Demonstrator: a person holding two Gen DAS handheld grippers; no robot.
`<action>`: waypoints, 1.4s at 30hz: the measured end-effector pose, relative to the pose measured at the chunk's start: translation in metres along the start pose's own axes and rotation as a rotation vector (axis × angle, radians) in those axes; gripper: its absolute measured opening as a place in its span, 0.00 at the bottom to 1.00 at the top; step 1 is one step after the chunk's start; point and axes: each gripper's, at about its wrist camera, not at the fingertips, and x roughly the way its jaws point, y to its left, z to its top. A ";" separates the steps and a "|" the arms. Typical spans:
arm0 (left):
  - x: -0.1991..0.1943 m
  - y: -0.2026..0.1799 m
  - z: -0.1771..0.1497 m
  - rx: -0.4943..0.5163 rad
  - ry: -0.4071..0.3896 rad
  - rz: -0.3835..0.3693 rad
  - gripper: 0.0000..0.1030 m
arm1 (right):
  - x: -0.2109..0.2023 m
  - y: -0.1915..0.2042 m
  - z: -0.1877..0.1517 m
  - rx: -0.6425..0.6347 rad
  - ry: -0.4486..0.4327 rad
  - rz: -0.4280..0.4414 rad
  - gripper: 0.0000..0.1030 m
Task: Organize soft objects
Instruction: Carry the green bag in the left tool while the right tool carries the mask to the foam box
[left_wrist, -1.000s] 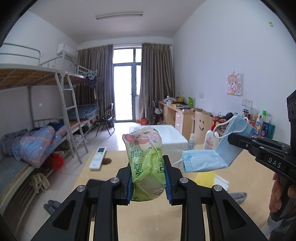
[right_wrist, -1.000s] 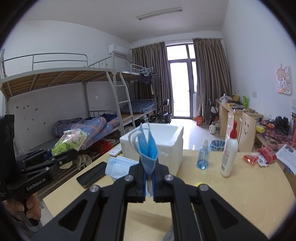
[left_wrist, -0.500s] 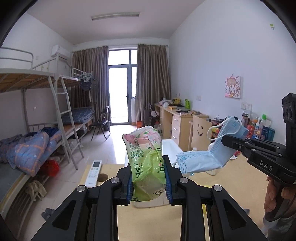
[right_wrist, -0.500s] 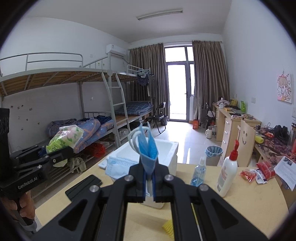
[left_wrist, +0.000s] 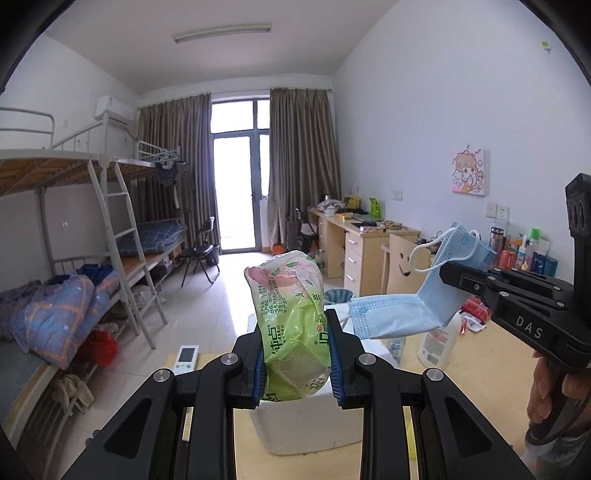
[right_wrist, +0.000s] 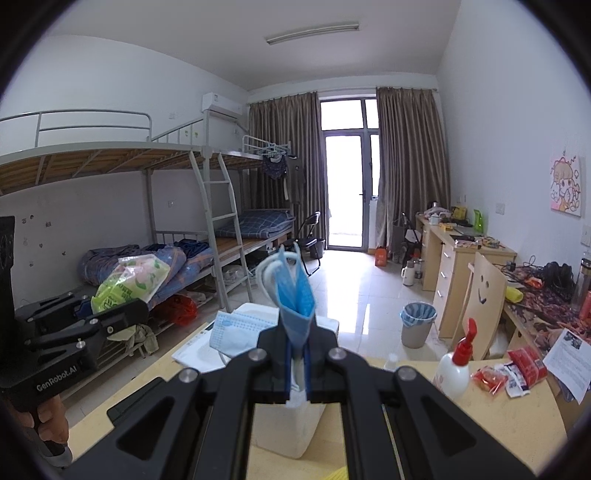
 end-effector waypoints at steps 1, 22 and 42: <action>0.003 0.001 0.001 0.001 0.002 0.002 0.28 | 0.004 -0.001 0.001 0.000 0.000 -0.005 0.07; 0.070 0.015 0.009 -0.020 0.060 0.042 0.28 | 0.058 -0.009 0.005 0.049 0.049 -0.004 0.07; 0.093 -0.006 0.011 0.004 0.107 -0.082 0.28 | 0.043 -0.026 0.009 0.072 0.048 -0.056 0.07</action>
